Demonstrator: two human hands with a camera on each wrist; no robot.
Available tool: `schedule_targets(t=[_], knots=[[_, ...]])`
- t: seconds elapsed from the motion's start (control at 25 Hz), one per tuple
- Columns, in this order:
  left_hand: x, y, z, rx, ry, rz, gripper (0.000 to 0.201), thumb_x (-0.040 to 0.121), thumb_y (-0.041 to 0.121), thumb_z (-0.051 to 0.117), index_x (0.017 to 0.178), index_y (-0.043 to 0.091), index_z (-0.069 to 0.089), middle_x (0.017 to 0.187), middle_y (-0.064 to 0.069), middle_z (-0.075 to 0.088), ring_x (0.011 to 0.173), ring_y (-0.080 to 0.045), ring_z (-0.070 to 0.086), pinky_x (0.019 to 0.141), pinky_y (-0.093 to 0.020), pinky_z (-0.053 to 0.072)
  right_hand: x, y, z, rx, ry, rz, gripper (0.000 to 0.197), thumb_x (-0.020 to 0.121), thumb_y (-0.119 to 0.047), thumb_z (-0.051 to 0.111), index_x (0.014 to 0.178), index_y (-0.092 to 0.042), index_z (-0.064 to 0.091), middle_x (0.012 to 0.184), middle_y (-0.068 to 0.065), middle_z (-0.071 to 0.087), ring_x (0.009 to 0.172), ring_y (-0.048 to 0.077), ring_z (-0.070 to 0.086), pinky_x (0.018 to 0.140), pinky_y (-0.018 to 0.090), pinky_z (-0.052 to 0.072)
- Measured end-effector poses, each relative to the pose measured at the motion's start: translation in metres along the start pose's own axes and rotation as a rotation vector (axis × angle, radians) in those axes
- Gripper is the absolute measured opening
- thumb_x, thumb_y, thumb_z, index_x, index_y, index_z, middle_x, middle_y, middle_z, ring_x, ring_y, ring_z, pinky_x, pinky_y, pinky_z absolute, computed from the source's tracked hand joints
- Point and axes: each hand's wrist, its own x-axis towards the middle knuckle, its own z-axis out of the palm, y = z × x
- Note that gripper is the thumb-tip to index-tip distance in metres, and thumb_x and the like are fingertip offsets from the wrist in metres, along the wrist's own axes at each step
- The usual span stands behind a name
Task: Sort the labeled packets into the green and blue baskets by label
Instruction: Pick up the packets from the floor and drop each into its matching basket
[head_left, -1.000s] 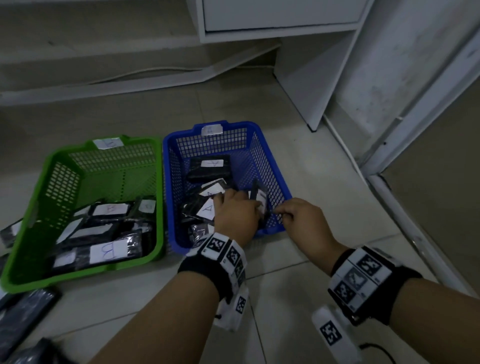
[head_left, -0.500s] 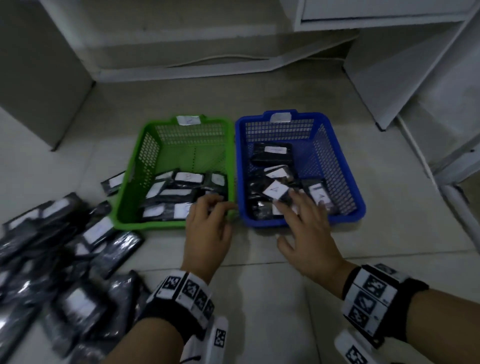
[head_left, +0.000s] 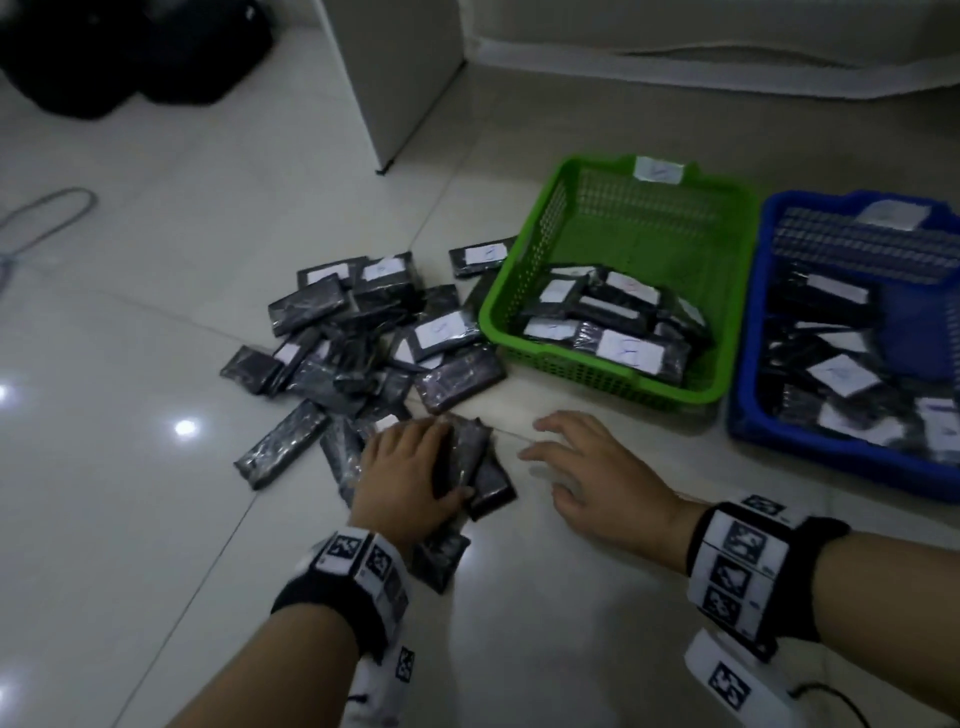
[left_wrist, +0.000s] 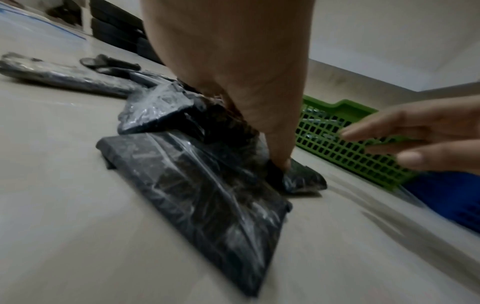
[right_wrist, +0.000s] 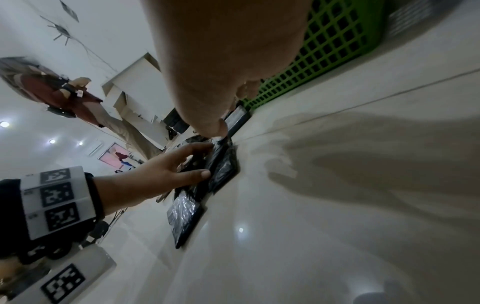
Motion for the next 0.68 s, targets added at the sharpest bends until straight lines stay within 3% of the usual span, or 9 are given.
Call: schedule_targets(t=[0.08, 0.12, 0.24, 0.36, 0.44, 0.52, 0.56, 0.68], knots=[[-0.004, 0.005, 0.003, 0.007, -0.013, -0.008, 0.082, 0.074, 0.058, 0.053, 0.146, 0.026, 0.026, 0.139, -0.001, 0.046, 0.135, -0.025, 0.029, 0.117, -0.043, 0.008, 0.013, -0.007, 0.008, -0.043, -0.143, -0.005, 0.041, 0.084, -0.018, 0.051, 0.124, -0.028, 0.053, 0.146, -0.003, 0.031, 0.139, 0.014, 0.021, 0.11, 0.033, 0.034], [-0.004, 0.009, -0.001, -0.009, 0.002, -0.021, 0.083, 0.072, 0.053, 0.057, 0.145, 0.025, 0.027, 0.135, -0.004, 0.048, 0.132, -0.026, 0.031, 0.117, -0.044, 0.007, 0.018, -0.009, 0.011, -0.067, -0.182, -0.018, 0.039, 0.084, -0.018, 0.051, 0.122, -0.028, 0.052, 0.146, -0.003, 0.029, 0.139, 0.014, 0.02, 0.109, 0.035, 0.037], [0.001, 0.005, -0.014, -0.276, 0.169, -0.072, 0.082, 0.066, 0.046, 0.061, 0.141, 0.026, 0.033, 0.124, -0.003, 0.055, 0.116, -0.024, 0.042, 0.109, -0.038, 0.03, 0.031, -0.017, 0.015, -0.149, -0.254, -0.106, 0.048, 0.082, -0.018, 0.052, 0.128, -0.027, 0.044, 0.148, -0.003, 0.023, 0.141, 0.019, 0.018, 0.104, 0.039, 0.042], [0.006, 0.001, -0.035, -0.885, 0.214, -0.173, 0.056, 0.078, 0.034, 0.057, 0.132, 0.033, 0.042, 0.111, 0.008, 0.063, 0.101, -0.011, 0.06, 0.086, -0.027, 0.049, 0.043, -0.019, 0.015, -0.301, -0.416, -0.139, 0.072, 0.084, -0.024, 0.055, 0.144, -0.04, 0.02, 0.158, -0.004, 0.0, 0.147, 0.023, -0.001, 0.106, 0.043, 0.04], [0.012, 0.005, -0.047, -1.41, 0.123, -0.333, 0.035, 0.085, 0.032, 0.048, 0.118, 0.026, 0.055, 0.103, 0.0, 0.068, 0.092, -0.017, 0.066, 0.074, -0.027, 0.054, 0.048, -0.02, 0.013, -0.418, -0.489, -0.174, 0.073, 0.085, -0.036, 0.059, 0.143, -0.047, 0.016, 0.159, -0.002, -0.006, 0.146, 0.028, 0.0, 0.106, 0.045, 0.037], [0.015, 0.011, -0.057, -1.884, -0.03, -0.457, 0.035, 0.091, 0.027, 0.037, 0.111, 0.009, 0.059, 0.104, -0.02, 0.066, 0.088, -0.028, 0.067, 0.066, -0.032, 0.057, 0.048, -0.021, 0.011, -0.469, -0.461, -0.201, 0.065, 0.081, -0.042, 0.064, 0.137, -0.042, 0.031, 0.157, 0.004, 0.003, 0.139, 0.032, 0.018, 0.101, 0.041, 0.04], [0.016, 0.012, -0.059, -2.013, -0.061, -0.463, 0.036, 0.093, 0.021, 0.033, 0.112, 0.003, 0.058, 0.107, -0.027, 0.064, 0.087, -0.031, 0.067, 0.065, -0.034, 0.058, 0.046, -0.02, 0.008, -0.485, -0.43, -0.204, 0.06, 0.081, -0.039, 0.065, 0.133, -0.035, 0.037, 0.155, 0.007, 0.009, 0.134, 0.032, 0.025, 0.096, 0.039, 0.042], [0.019, 0.016, -0.057, -2.037, -0.029, -0.385, 0.035, 0.089, 0.001, 0.034, 0.119, 0.004, 0.054, 0.111, -0.031, 0.062, 0.088, -0.031, 0.069, 0.068, -0.038, 0.058, 0.034, -0.013, -0.002, -0.447, -0.356, -0.133, 0.051, 0.085, -0.022, 0.056, 0.132, -0.025, 0.037, 0.137, 0.006, 0.031, 0.119, 0.028, 0.039, 0.086, 0.035, 0.045]])
